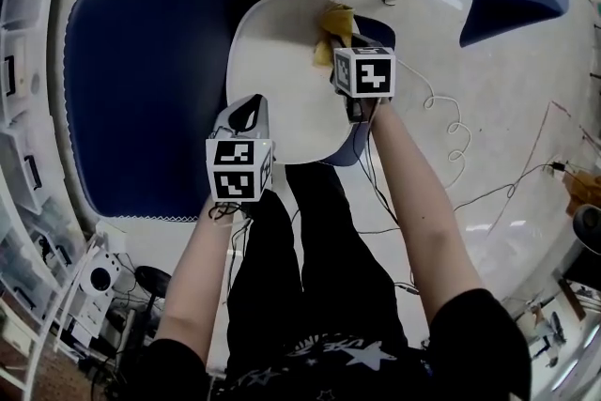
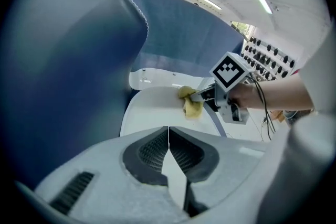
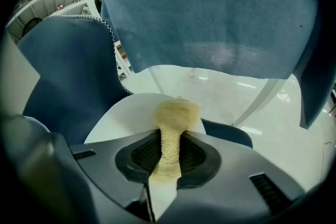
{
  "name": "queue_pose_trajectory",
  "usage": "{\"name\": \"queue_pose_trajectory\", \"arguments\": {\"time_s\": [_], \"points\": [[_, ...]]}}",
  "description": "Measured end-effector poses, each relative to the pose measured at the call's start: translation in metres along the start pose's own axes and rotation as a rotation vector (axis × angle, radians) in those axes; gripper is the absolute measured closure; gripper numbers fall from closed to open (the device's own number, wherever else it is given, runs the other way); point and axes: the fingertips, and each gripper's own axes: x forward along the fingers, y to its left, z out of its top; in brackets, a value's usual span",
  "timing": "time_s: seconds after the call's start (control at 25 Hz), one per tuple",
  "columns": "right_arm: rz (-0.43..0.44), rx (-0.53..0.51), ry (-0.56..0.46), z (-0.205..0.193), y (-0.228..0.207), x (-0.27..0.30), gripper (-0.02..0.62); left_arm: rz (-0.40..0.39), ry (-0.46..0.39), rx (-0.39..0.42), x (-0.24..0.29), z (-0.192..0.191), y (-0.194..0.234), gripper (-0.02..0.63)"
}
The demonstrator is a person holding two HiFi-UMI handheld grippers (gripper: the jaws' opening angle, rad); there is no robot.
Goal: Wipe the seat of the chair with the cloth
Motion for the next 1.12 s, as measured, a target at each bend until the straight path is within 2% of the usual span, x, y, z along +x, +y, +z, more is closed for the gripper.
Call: {"name": "queue_pose_trajectory", "arguments": {"time_s": [0.36, 0.68, 0.88, 1.0, 1.12], "points": [[-0.111, 0.116, 0.025, -0.043, -0.037, -0.026, 0.525, 0.000, 0.018, 0.003, 0.000, -0.012, -0.003, 0.586], [-0.130, 0.124, 0.014, -0.039, -0.029, -0.031, 0.525, 0.003, 0.008, -0.020, -0.006, -0.016, -0.002, 0.586], [-0.020, 0.063, -0.001, -0.025, 0.021, -0.030, 0.525, -0.008, 0.008, -0.060, -0.014, -0.021, -0.002, 0.586], [0.082, 0.019, -0.016, -0.016, 0.062, -0.026, 0.526, -0.002, 0.007, -0.076, -0.016, -0.025, -0.001, 0.586], [0.197, -0.010, -0.026, -0.007, 0.101, -0.018, 0.525, 0.017, 0.010, -0.126, -0.017, -0.031, 0.003, 0.586]]}}
